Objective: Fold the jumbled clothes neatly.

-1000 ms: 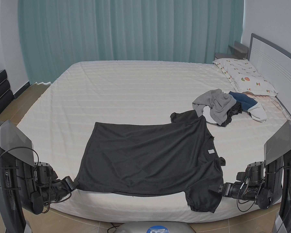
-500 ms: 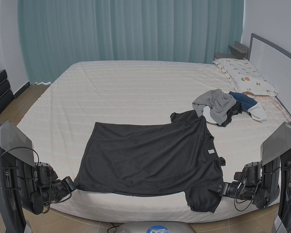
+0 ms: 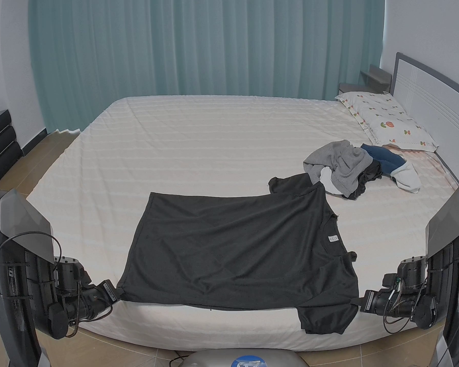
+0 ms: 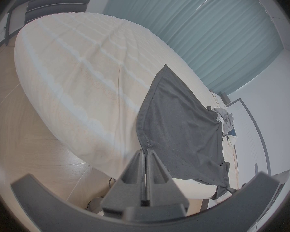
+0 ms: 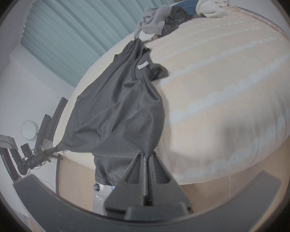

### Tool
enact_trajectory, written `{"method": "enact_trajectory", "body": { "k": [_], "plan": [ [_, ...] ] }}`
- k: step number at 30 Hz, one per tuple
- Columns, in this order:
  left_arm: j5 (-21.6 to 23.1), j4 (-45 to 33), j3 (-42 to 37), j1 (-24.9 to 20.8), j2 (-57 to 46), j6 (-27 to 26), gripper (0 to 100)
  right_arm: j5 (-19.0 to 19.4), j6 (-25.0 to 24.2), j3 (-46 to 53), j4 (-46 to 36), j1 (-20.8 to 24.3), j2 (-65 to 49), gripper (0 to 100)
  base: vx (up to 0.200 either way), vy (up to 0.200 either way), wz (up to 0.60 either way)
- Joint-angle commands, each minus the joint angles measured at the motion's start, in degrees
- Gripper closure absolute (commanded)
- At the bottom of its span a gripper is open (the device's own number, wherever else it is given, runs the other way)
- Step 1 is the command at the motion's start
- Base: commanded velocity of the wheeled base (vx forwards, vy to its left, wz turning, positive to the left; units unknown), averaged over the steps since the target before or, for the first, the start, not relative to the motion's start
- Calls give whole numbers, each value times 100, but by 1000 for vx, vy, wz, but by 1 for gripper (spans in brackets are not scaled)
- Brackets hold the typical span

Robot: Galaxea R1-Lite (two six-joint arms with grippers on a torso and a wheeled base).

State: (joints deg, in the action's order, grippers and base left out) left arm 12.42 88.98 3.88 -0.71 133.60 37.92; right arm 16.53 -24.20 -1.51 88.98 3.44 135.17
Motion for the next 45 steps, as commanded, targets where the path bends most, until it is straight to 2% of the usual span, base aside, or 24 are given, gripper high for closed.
{"method": "enact_trajectory", "body": {
  "k": [1,3,8,11,13,14,19,23,25,27,36,45],
  "plan": [
    [-21,67,-89,9,-141,-22,100,-18,20,151,14,-63,-263,100,0,0,0],
    [-38,67,-133,9,-176,-40,100,-27,20,151,-56,-45,-325,100,0,0,0],
    [-240,58,-370,18,-290,-576,100,-27,100,151,-1225,184,-949,100,0,0,0],
    [-346,58,-361,18,-273,-637,100,-45,100,151,-1673,192,-1256,100,0,0,0],
    [-346,58,-361,18,-273,-637,100,-45,100,151,-1673,192,-1256,100,0,0,0],
    [-381,58,-370,27,-290,-646,100,-53,100,151,-2157,184,-1581,100,0,0,0],
    [-390,41,-379,44,-449,-655,100,-89,108,151,-2772,192,-1959,100,0,0,0],
    [-785,5,-379,36,-466,-690,100,-379,223,151,-3229,210,-2179,100,0,0,0],
    [-829,-21,-388,44,-466,-804,100,-387,240,151,-3326,245,-2276,100,0,0,0],
    [-847,-144,-388,44,-501,-910,100,-396,240,151,-3405,254,-2320,100,0,0,0],
    [-847,-1603,-379,18,-1117,-1358,100,-449,258,151,-3756,421,-2539,100,0,0,0],
    [-891,-2403,-379,9,-1486,-1411,100,-554,258,151,-4582,711,-3032,100,0,0,0]
  ]
}}
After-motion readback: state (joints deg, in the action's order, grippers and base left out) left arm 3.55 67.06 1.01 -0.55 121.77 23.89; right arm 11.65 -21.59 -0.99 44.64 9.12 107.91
